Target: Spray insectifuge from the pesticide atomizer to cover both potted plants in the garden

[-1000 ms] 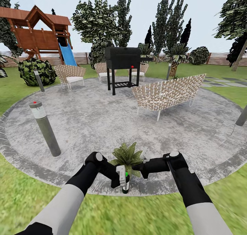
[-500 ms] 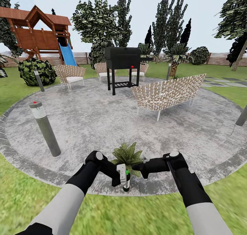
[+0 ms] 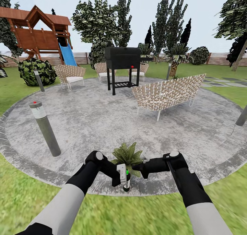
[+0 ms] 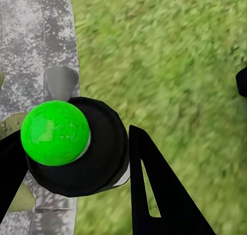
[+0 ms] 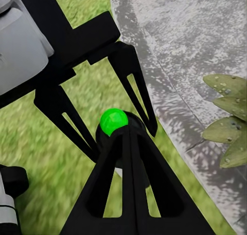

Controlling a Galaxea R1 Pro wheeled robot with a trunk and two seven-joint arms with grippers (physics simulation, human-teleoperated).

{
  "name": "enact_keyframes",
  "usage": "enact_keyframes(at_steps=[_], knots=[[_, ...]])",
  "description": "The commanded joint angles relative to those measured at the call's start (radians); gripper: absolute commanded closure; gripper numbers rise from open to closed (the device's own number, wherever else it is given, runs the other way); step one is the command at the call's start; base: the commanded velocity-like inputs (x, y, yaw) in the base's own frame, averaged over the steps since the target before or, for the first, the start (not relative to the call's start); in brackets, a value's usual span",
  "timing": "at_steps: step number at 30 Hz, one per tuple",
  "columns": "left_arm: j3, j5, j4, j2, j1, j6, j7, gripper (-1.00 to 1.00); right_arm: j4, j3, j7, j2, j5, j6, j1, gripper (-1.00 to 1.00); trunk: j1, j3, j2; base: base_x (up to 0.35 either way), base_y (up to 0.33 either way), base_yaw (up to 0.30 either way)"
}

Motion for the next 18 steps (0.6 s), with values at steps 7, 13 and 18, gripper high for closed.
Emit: enact_keyframes(at_steps=[7,13,18], knots=[[0.000,0.069,-0.001,0.000,0.000,0.007,-0.004,1.00,-0.001,-0.001,0.006,0.001,0.006,0.009,-0.001,1.00,0.000,-0.001,0.000,0.000,0.000,0.000],[0.000,0.082,-0.001,0.000,0.000,0.006,-0.004,1.00,-0.001,-0.001,0.006,0.001,0.006,0.009,-0.001,1.00,0.000,-0.001,0.000,0.000,0.000,0.000],[0.000,0.083,-0.001,0.000,0.000,0.006,-0.003,1.00,-0.001,-0.001,0.006,0.005,0.006,0.009,-0.001,1.00,0.000,-0.001,0.000,0.000,0.000,0.000]])
